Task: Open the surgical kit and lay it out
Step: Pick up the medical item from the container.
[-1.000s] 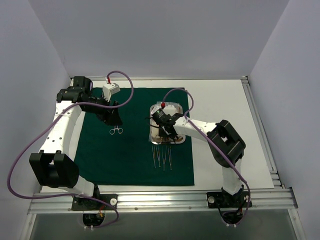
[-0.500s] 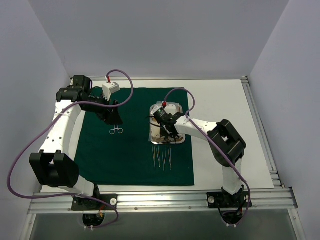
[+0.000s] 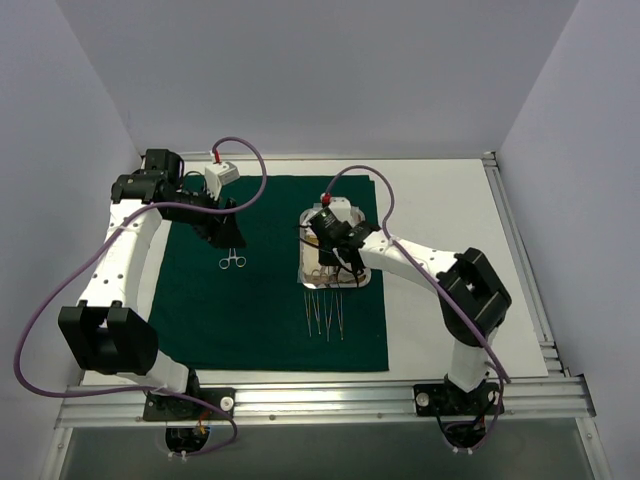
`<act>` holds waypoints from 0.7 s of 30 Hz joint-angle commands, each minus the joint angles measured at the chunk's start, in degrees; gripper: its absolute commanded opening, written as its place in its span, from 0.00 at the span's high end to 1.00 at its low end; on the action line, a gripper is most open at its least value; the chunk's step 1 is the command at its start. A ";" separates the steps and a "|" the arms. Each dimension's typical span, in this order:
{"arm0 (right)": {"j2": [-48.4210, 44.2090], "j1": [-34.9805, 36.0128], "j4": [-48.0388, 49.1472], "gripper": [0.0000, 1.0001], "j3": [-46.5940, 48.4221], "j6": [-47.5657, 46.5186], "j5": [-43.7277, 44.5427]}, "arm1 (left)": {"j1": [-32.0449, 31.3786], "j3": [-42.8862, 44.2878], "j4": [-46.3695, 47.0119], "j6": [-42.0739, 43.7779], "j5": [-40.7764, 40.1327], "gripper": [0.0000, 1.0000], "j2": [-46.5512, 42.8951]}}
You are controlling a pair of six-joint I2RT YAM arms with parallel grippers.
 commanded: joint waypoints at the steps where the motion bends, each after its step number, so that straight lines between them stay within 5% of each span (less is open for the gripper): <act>1: -7.86 0.16 1.87 1.00 0.16 -9.30 -2.80 | 0.13 2.95 -1.18 0.91 2.16 0.22 -1.30; 5: -19.03 1.91 10.02 1.00 -3.16 -23.53 -7.20 | 0.13 4.27 -4.08 3.36 3.04 0.28 -2.27; 12: -38.81 2.97 33.13 1.00 -10.63 -28.92 -20.74 | -2.59 10.24 -11.99 7.42 7.34 0.37 -3.67; 21: -47.26 4.11 28.87 1.00 -11.62 -26.73 -23.58 | -5.41 8.84 -11.12 5.66 5.68 0.37 -9.21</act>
